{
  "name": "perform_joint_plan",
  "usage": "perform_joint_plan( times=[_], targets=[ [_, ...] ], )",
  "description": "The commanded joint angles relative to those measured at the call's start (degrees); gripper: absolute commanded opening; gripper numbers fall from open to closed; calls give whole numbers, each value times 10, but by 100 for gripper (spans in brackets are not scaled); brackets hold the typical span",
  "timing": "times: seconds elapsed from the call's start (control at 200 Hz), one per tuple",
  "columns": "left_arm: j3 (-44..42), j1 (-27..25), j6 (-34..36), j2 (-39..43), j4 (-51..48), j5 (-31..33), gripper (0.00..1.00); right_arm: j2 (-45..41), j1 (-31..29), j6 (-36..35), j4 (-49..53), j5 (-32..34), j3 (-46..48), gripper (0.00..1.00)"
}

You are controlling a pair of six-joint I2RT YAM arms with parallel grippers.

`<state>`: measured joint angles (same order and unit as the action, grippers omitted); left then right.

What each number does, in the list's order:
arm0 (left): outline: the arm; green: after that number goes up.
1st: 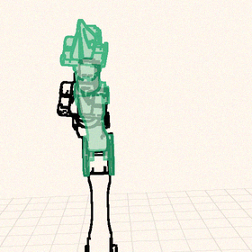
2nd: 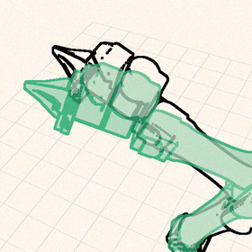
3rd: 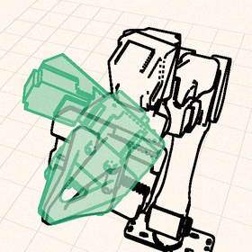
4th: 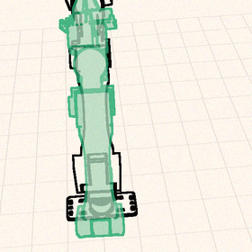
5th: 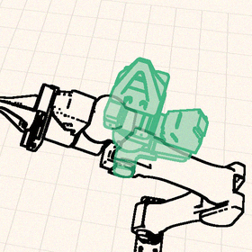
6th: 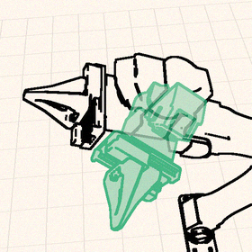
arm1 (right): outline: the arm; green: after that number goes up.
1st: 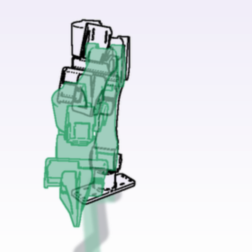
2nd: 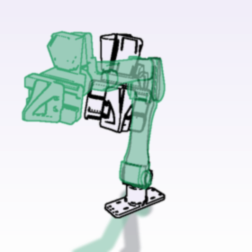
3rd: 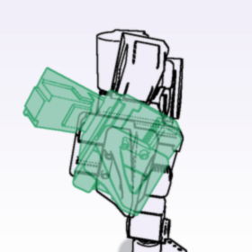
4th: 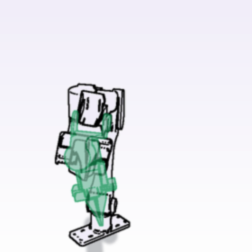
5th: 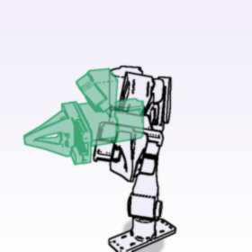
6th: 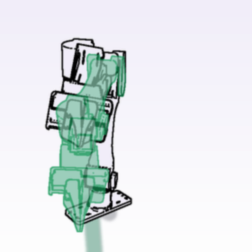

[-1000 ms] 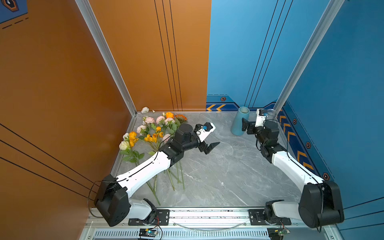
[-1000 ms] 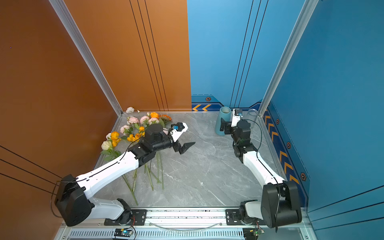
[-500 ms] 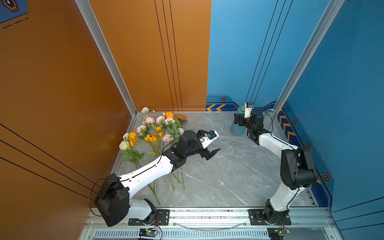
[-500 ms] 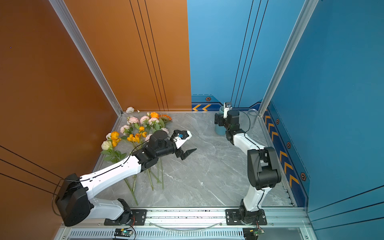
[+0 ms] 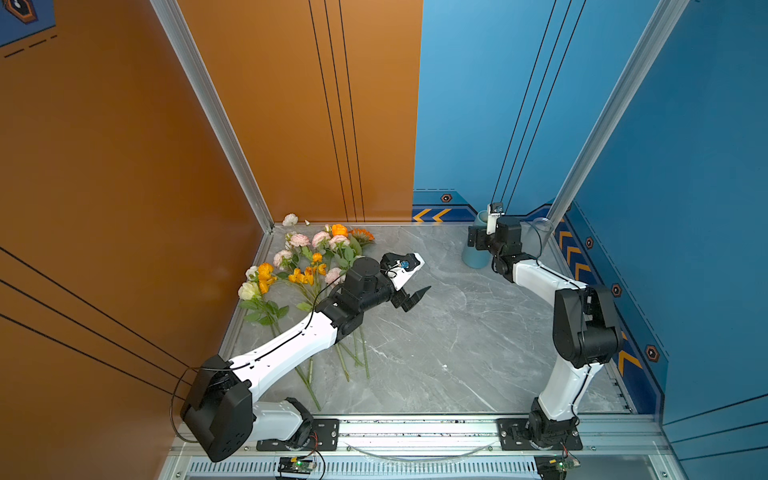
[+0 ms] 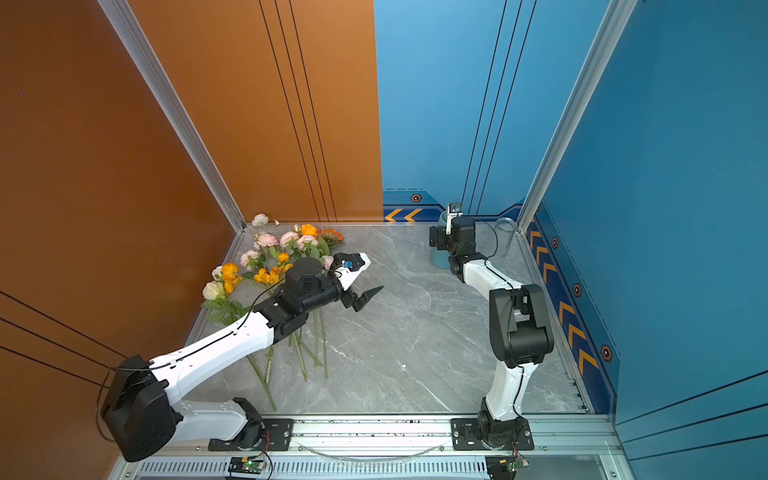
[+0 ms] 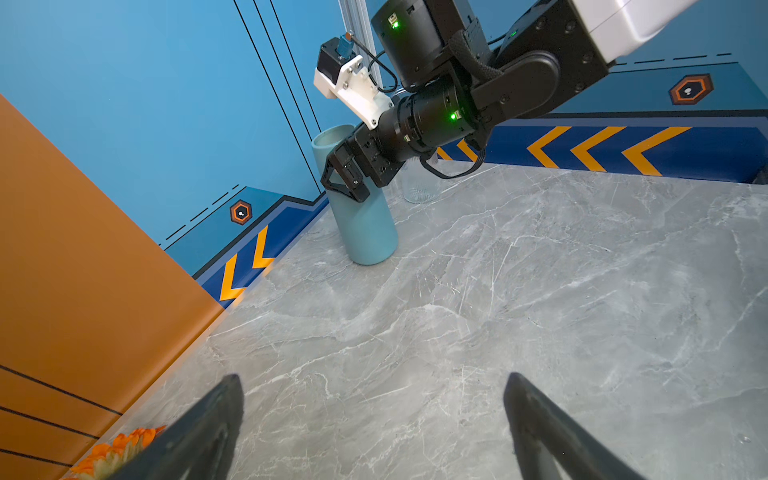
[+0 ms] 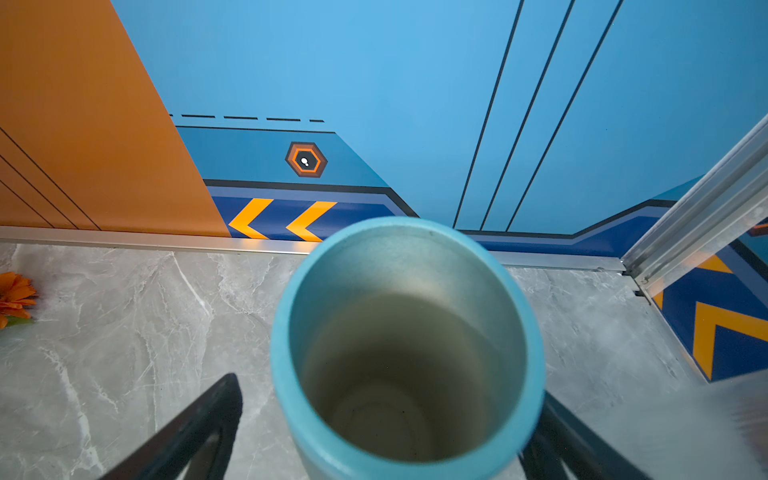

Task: Arrange the flowers into the vase
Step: 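Grasp the blue vase with the right gripper while the left moves over flowers, then carry the blue vase toward the flowers and set it down with the right gripper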

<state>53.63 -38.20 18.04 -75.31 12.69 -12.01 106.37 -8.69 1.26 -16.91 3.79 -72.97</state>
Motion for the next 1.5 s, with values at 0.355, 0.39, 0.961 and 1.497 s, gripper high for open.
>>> perform_joint_plan(
  times=[0.355,0.39,0.961,1.497],
  targets=[
    [-10,3,2,4,12,-6,98,19,31,-2,14,-28,-11,100],
    [-10,3,2,3,11,-7,98,22,34,-1,2,-37,-8,100],
    [-12,1,12,-8,10,-4,98,75,41,8,-97,-113,-30,92],
    [-14,-1,16,18,10,11,98,-88,-15,29,-227,-152,127,42]
  ],
)
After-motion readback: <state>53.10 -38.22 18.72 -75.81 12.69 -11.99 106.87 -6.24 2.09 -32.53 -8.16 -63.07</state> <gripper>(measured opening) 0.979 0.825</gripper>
